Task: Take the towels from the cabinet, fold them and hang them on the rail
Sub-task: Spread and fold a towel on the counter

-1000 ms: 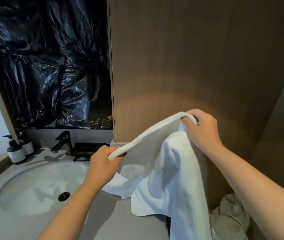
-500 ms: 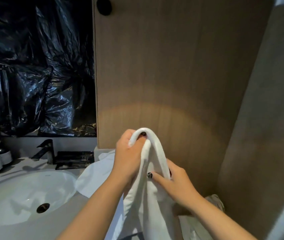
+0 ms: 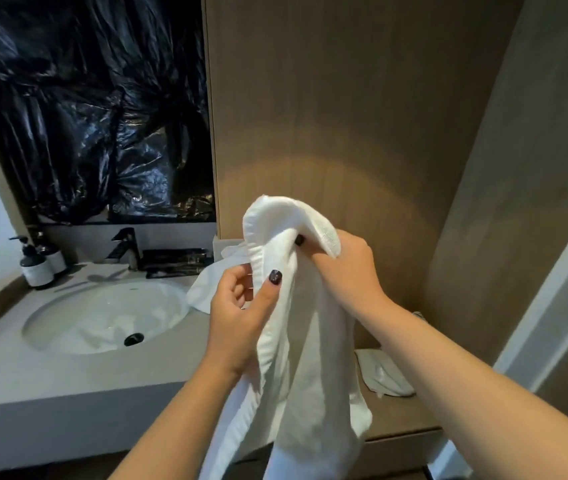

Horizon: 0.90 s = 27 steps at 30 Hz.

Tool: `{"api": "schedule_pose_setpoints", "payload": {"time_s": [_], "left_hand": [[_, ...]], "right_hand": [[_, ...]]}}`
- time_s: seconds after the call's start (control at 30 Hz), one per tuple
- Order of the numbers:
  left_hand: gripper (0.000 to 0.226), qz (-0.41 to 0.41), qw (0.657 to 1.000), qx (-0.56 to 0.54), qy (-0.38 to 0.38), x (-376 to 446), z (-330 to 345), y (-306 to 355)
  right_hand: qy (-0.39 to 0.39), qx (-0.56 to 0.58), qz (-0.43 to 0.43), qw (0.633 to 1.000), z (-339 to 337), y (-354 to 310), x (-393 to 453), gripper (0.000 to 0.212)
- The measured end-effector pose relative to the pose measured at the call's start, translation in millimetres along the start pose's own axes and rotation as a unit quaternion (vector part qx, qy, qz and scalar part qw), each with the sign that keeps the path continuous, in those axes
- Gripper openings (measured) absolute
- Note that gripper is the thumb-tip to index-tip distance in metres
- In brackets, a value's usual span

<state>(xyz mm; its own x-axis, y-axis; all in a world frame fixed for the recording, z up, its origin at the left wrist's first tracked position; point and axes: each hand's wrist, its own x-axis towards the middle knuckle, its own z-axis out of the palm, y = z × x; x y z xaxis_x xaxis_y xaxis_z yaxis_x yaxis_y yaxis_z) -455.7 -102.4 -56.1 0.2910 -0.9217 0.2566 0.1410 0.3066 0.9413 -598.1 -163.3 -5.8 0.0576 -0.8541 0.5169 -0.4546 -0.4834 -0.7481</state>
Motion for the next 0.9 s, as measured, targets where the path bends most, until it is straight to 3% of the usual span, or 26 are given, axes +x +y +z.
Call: {"api": "schedule_pose_setpoints", "payload": {"time_s": [0.07, 0.17, 0.3, 0.4, 0.43, 0.53, 0.67, 0.8, 0.9], "left_hand": [[0.048, -0.005, 0.999, 0.043, -0.028, -27, -17, -6], [0.018, 0.022, 0.984, 0.173, -0.033, -51, -35, -12], [0.019, 0.018, 0.969, 0.242, 0.034, -59, -53, -6], [0.058, 0.061, 0.971, 0.230, 0.023, -62, -50, 15], [0.058, 0.083, 0.968, 0.238, 0.016, -61, -48, 23], [0.031, 0.126, 0.951, 0.284, 0.008, -46, -42, 37], [0.015, 0.148, 0.934, 0.323, 0.028, -19, -44, 56], [0.039, 0.163, 0.894, 0.417, 0.005, 0, -42, 61], [0.038, 0.140, 0.868, 0.476, -0.005, 11, -45, 44]], "right_hand": [[0.022, -0.011, -0.008, 1.000, -2, -19, -4, 0.024], [0.040, -0.013, -0.008, 0.999, -6, -36, -7, 0.035], [0.018, -0.024, -0.015, 0.999, -14, -44, -17, 0.032], [-0.043, 0.030, -0.011, 0.999, -18, -46, -33, 0.012], [-0.065, 0.048, -0.010, 0.997, -18, -47, -39, 0.016], [-0.094, 0.075, 0.002, 0.993, -17, -50, -55, 0.012], [0.048, 0.094, 0.037, 0.994, -44, -51, -32, 0.028], [0.109, 0.031, 0.025, 0.993, -91, -46, -1, 0.036], [0.162, 0.003, 0.033, 0.986, -122, -42, 14, 0.036]]}}
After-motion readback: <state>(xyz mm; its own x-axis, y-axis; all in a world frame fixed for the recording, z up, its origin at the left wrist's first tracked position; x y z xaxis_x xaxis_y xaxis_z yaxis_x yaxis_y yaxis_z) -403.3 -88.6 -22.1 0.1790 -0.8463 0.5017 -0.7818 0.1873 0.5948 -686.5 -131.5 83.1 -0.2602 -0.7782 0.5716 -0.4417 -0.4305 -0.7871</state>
